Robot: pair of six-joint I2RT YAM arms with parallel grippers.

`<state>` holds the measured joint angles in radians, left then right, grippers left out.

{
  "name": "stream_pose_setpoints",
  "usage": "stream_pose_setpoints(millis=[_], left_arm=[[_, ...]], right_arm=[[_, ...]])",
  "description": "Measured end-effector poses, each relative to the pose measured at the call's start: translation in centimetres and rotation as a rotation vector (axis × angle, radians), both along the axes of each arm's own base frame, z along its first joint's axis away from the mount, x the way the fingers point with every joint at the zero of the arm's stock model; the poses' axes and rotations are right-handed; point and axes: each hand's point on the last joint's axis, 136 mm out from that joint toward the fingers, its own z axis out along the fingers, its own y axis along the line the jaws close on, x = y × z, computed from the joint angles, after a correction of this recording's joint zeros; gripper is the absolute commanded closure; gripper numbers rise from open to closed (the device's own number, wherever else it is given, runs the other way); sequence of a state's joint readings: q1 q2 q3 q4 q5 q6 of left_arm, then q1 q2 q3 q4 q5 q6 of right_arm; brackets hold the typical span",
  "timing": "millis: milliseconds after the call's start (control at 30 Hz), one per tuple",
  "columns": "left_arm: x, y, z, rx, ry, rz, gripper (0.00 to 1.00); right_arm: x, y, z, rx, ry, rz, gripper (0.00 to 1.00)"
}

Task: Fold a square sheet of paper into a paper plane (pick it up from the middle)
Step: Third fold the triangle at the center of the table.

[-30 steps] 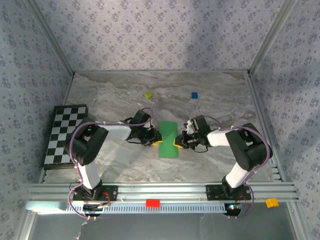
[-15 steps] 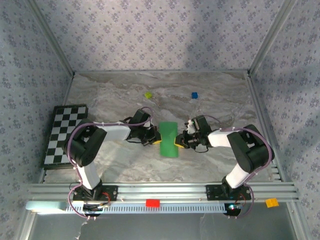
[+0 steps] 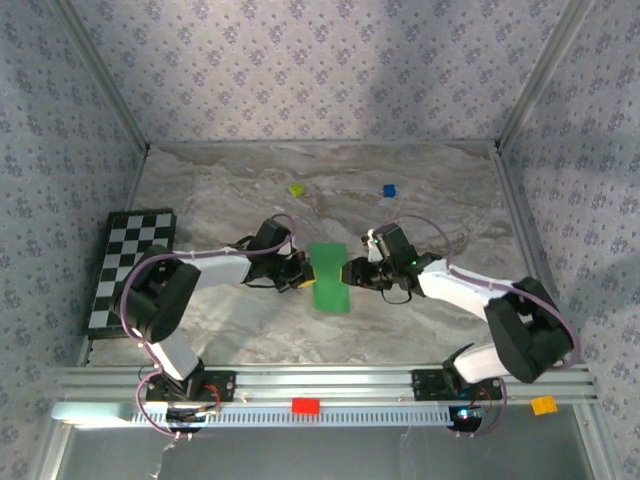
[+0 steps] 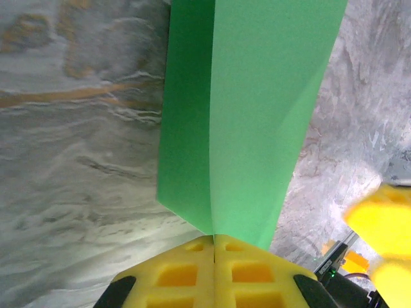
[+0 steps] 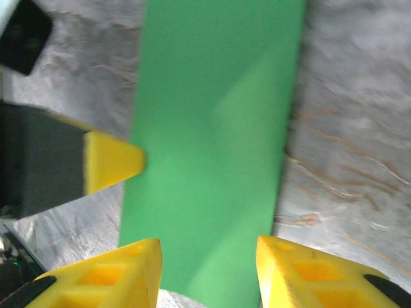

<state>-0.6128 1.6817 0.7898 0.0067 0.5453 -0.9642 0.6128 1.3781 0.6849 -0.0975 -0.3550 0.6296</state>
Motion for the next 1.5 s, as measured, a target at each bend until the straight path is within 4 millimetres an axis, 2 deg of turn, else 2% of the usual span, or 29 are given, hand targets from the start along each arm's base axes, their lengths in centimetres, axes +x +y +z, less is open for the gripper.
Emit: stream_pose_setpoints(millis=[67,167,300,433,633,833,1000,1500], left_arm=[[0.1,0.2,-0.1,0.005,0.006,0.01,0.98],[0.1,0.3,0.0,0.005,0.007,0.013,0.97],[0.1,0.3,0.1,0.003,0.004,0.013,0.97],[0.2,0.3,0.1,0.002,0.004,0.014,0.97],[0.1,0.3,0.1,0.001,0.008,0.018,0.97],[0.2,0.2,0.3,-0.002,0.005,0.019,0.97],[0.2,0.2,0.6,-0.006,-0.001,0.019,0.97],[0.3,0.3,0.5,-0.001,-0.003,0.025,0.96]], right_arm=[[-0.4,0.7,1.2,-0.029,-0.091,0.039,0.55],[-2.1,2.5,2.0,-0.094,-0.273,0.151,0.53],[-6.6,5.4,1.4,-0.189,-0.535,0.401,0.52],[-8.3,7.1,0.6,-0.299,-0.708,0.538,0.49],[-8.6,8.5,-1.4,-0.508,-0.896,0.606,0.48],[-6.9,8.3,-2.5,-0.69,-0.981,0.546,0.51],[-6.1,7.8,-3.1,-0.764,-0.991,0.509,0.61],[-5.8,7.7,-2.2,-0.74,-0.993,0.456,0.91]])
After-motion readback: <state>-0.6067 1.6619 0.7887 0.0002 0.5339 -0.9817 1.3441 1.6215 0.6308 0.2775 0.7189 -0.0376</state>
